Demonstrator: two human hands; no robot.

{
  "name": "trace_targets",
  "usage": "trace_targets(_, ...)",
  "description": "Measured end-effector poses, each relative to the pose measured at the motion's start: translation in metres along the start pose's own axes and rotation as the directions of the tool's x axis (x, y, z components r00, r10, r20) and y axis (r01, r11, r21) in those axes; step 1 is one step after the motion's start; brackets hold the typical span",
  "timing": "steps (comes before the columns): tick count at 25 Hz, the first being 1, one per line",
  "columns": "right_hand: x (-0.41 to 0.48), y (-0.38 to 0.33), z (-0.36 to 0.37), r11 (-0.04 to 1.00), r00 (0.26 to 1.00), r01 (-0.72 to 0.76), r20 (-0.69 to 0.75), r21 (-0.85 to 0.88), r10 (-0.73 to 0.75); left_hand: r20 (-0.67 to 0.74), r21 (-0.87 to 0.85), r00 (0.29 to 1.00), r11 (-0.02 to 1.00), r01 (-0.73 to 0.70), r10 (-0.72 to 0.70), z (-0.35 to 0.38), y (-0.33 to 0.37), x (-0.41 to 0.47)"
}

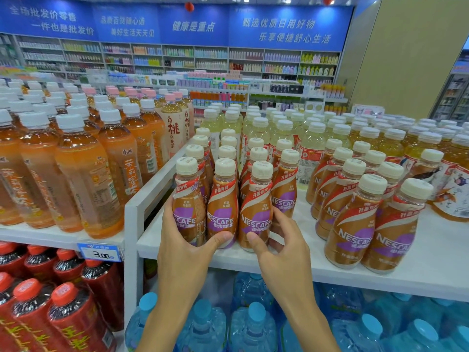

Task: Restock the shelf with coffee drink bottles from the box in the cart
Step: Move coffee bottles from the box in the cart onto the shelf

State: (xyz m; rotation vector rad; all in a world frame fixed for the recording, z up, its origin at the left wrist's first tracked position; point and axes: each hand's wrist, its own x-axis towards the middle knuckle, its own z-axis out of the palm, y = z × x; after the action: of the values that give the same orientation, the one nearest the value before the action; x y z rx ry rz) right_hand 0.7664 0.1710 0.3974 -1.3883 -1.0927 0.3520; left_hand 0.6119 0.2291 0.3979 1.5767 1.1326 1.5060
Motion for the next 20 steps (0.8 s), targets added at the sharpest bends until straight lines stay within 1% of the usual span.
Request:
trace_targets(7,0.001,0.000,0.004,0.999,1.000,0.007,-0.011,-0.042,-0.007,0.002,0.017,1.000,1.000,0.007,-0.007,-0.001,0.003,0.000)
trace_targets(12,0.000,-0.002,-0.003,0.998,0.998,-0.031,0.047,-0.058,0.034,-0.003,0.010,1.000,1.000,0.001,-0.001,0.002,0.004,-0.001)
trace_targets(18,-0.016,-0.010,-0.043,0.994,0.997,-0.068,0.023,-0.089,0.070,-0.001,0.026,1.000,1.000,-0.002,0.002,0.004,0.002,-0.005)
trace_targets(20,-0.023,-0.013,-0.066,0.993,0.998,-0.058,-0.016,-0.103,0.056,-0.055,0.050,0.998,0.999,0.005,-0.002,0.005,0.005,-0.013)
